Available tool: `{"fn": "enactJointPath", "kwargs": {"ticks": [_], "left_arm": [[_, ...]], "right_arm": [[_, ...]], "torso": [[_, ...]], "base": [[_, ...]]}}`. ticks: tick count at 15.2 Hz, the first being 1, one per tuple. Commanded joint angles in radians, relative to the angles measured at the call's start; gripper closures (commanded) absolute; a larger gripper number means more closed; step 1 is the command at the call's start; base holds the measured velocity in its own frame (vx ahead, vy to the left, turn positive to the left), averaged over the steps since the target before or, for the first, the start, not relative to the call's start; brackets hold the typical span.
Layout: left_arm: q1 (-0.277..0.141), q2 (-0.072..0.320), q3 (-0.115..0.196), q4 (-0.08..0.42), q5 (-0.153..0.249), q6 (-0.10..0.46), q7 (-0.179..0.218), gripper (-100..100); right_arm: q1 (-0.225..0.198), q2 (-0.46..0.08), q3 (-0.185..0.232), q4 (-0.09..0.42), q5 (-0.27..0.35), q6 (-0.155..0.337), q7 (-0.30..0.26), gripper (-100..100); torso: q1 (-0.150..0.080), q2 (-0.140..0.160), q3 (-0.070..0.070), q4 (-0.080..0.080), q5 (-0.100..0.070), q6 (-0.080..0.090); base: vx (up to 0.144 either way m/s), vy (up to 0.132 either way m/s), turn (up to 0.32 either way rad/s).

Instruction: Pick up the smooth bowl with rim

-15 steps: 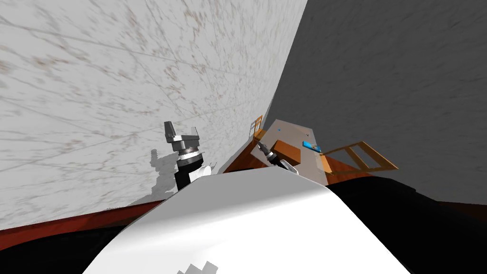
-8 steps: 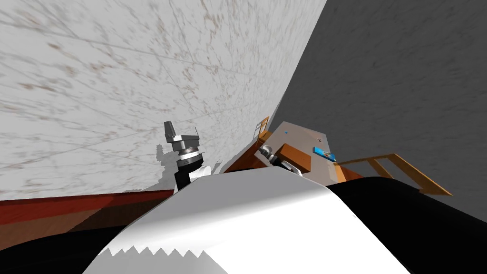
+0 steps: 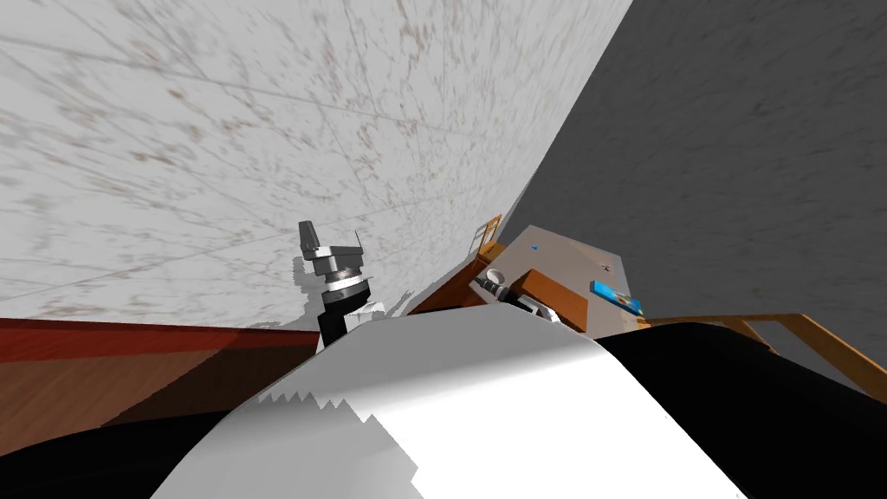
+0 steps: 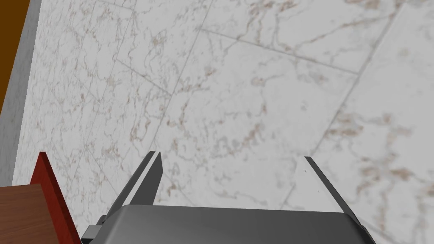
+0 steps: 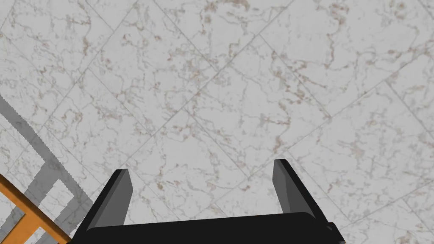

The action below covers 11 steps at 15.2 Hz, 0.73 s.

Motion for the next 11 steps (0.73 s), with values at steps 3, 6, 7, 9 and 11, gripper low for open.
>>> {"fn": "enactJointPath", "kwargs": {"ticks": [3, 6, 7, 9, 11], "left_arm": [[0.0, 0.0, 0.0, 0.0, 0.0, 0.0, 0.0, 0], [0.0, 0.0, 0.0, 0.0, 0.0, 0.0, 0.0, 0], [0.0, 0.0, 0.0, 0.0, 0.0, 0.0, 0.0, 0], [0.0, 0.0, 0.0, 0.0, 0.0, 0.0, 0.0, 0], [0.0, 0.0, 0.0, 0.0, 0.0, 0.0, 0.0, 0]], "right_arm": [[-0.026, -0.038, 0.039, 0.089, 0.012, 0.003, 0.021, -100], [-0.04, -0.071, 0.071, 0.142, 0.022, 0.01, 0.04, -100], [-0.04, -0.071, 0.071, 0.158, 0.022, 0.01, 0.04, -100], [-0.053, -0.101, 0.103, 0.196, 0.032, 0.017, 0.058, -100], [-0.053, -0.101, 0.103, 0.226, 0.032, 0.017, 0.058, -100]], "torso": [[0.0, 0.0, 0.0, 0.0, 0.0, -0.001], [0.0, 0.0, 0.0, 0.0, 0.0, -0.001], [0.001, 0.0, 0.0, 0.0, 0.0, 0.0], [0.0, 0.001, 0.0, 0.0, 0.0, 0.0], [0.0, 0.0, 0.0, 0.0, 0.0, -0.001]], "base": [[0.019, 0.011, 0.136], [0.026, 0.017, 0.167], [0.021, 0.013, 0.091], [0.013, 0.01, 0.105], [0.019, 0.011, 0.194]]}}
